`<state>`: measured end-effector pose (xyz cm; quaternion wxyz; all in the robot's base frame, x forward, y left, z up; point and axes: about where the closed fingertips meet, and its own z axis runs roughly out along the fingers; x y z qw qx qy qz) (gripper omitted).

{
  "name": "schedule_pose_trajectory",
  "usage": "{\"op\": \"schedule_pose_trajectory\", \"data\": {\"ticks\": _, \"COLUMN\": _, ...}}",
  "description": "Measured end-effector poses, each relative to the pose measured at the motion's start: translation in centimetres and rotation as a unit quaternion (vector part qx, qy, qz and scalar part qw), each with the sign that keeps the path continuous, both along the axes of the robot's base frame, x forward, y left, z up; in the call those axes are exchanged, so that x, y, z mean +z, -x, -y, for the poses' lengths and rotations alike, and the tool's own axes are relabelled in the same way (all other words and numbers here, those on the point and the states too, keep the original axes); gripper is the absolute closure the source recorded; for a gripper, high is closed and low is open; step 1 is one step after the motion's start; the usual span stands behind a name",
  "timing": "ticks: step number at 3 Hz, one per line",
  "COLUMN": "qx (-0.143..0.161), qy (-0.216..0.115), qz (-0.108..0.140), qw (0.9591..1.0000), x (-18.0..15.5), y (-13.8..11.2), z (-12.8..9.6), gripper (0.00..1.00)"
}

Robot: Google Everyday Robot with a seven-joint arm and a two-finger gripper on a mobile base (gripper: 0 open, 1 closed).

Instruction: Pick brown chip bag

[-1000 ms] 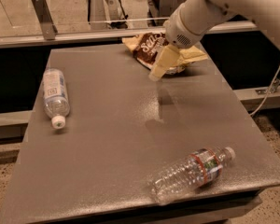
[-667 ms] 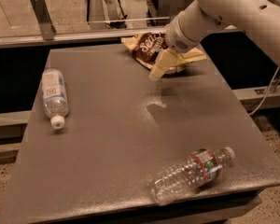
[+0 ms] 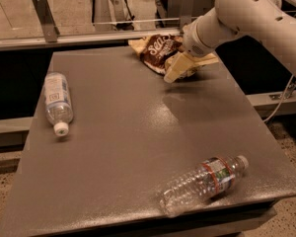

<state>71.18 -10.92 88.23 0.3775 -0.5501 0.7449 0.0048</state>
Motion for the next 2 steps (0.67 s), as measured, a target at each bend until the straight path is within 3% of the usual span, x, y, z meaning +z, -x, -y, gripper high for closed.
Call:
{"op": "schedule_pose_trajectory", "data": {"ticks": 1, "qx": -0.008, "qy": -0.001, "qz": 0.003, "qw": 1.0, "x": -0.74, "y": -0.77, "z": 1.1, "gripper": 0.0}}
{"op": "schedule_pose_trajectory", "data": {"ticks": 2, "qx": 0.0, "qy": -0.003, "qz": 0.008, "qw": 1.0, "x": -1.01, "y": -1.25, "z": 1.06, "gripper": 0.15}}
